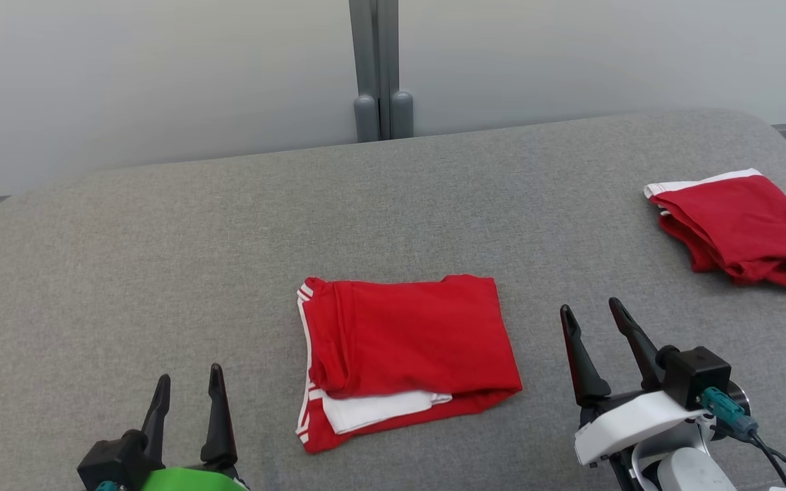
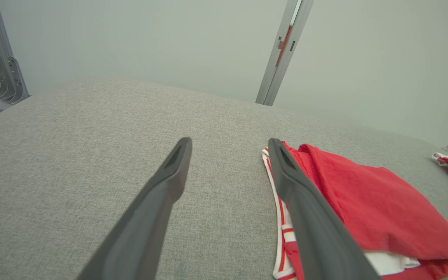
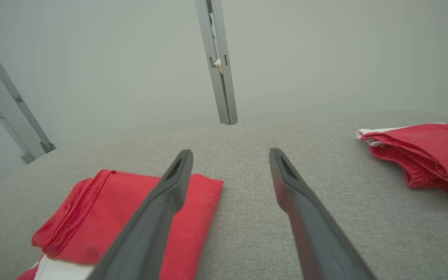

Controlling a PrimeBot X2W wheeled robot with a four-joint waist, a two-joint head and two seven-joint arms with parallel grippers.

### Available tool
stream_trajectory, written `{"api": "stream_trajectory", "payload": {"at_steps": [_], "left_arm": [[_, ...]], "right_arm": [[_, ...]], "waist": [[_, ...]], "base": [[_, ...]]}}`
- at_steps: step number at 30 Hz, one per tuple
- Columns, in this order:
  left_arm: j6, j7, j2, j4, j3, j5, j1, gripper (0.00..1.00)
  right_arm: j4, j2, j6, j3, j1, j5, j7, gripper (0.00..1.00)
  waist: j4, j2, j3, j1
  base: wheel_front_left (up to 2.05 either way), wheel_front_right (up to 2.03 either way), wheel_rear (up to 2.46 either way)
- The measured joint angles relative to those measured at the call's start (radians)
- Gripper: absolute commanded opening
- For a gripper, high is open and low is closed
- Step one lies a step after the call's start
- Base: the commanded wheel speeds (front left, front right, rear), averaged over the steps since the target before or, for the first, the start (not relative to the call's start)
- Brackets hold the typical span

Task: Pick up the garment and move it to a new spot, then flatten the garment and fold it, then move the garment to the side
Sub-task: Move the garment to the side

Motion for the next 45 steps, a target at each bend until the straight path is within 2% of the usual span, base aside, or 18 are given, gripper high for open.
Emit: {"api": "stream_trajectory", "payload": {"at_steps": [12, 20, 25, 34, 39, 40, 41, 42, 43, 44, 45], "left_arm": [[-0.021, 0.000, -0.015, 0.008, 0.026, 0.030, 0.000, 1.00], [-0.026, 0.000, -0.022, 0.011, 0.025, 0.045, -0.002, 1.00], [-0.030, 0.000, -0.025, 0.019, 0.011, 0.052, -0.018, 1.00], [-0.029, 0.000, -0.028, 0.029, -0.002, 0.053, -0.048, 1.00], [-0.026, 0.000, -0.028, 0.029, -0.002, 0.047, -0.059, 1.00], [-0.025, 0.000, -0.028, 0.029, -0.003, 0.045, -0.059, 1.00], [-0.025, 0.000, -0.028, 0.029, -0.004, 0.043, -0.059, 1.00], [-0.024, 0.000, -0.028, 0.029, -0.005, 0.042, -0.060, 1.00], [-0.022, 0.000, -0.028, 0.029, -0.006, 0.041, -0.061, 1.00], [-0.021, 0.000, -0.028, 0.029, -0.006, 0.041, -0.063, 1.00], [-0.021, 0.000, -0.028, 0.027, -0.006, 0.042, -0.063, 1.00]], "right_arm": [[0.032, 0.000, 0.000, -0.002, -0.003, -0.009, 0.002, 1.00], [0.128, 0.001, 0.000, 0.020, -0.042, 0.073, 0.216, 1.00], [0.163, 0.000, 0.000, 0.011, -0.115, 0.120, 0.303, 1.00], [0.292, -0.001, 0.000, -0.028, -0.249, 0.160, 0.496, 1.00], [0.345, -0.015, 0.000, -0.021, -0.290, 0.183, 0.564, 1.00], [0.354, -0.017, 0.000, -0.014, -0.296, 0.190, 0.580, 0.94], [0.359, -0.019, 0.000, -0.008, -0.299, 0.194, 0.588, 0.76], [0.361, -0.023, 0.000, -0.004, -0.303, 0.197, 0.592, 0.47], [0.362, -0.026, 0.000, -0.002, -0.309, 0.198, 0.592, 0.41], [0.364, -0.027, 0.000, 0.000, -0.312, 0.198, 0.591, 0.20], [0.365, -0.027, 0.000, 0.004, -0.316, 0.198, 0.588, 0.05]], "waist": [[0.002, 0.0000, 0.002, 0.0000], [0.019, 0.0000, 0.017, 0.0000], [0.043, 0.0000, 0.041, 0.0000], [0.119, 0.0000, 0.091, 0.0000], [0.161, 0.0000, 0.115, 0.0000], [0.168, 0.0000, 0.119, 0.0000], [0.173, 0.0000, 0.123, 0.0000], [0.177, 0.0000, 0.128, 0.0000], [0.181, 0.0000, 0.133, 0.0000], [0.183, 0.0000, 0.136, 0.0000], [0.183, 0.0000, 0.140, 0.0000]], "base": [[0.00, 0.00, 0.00], [0.00, 0.00, 0.00], [0.00, 0.00, 0.00], [0.00, 0.00, 0.00], [0.00, 0.00, 0.00], [0.00, 0.00, 0.00], [0.00, 0.00, 0.00], [0.00, 0.00, 0.00], [0.00, 0.00, 0.00], [0.00, 0.00, 0.00], [0.00, 0.00, 0.00]]}}
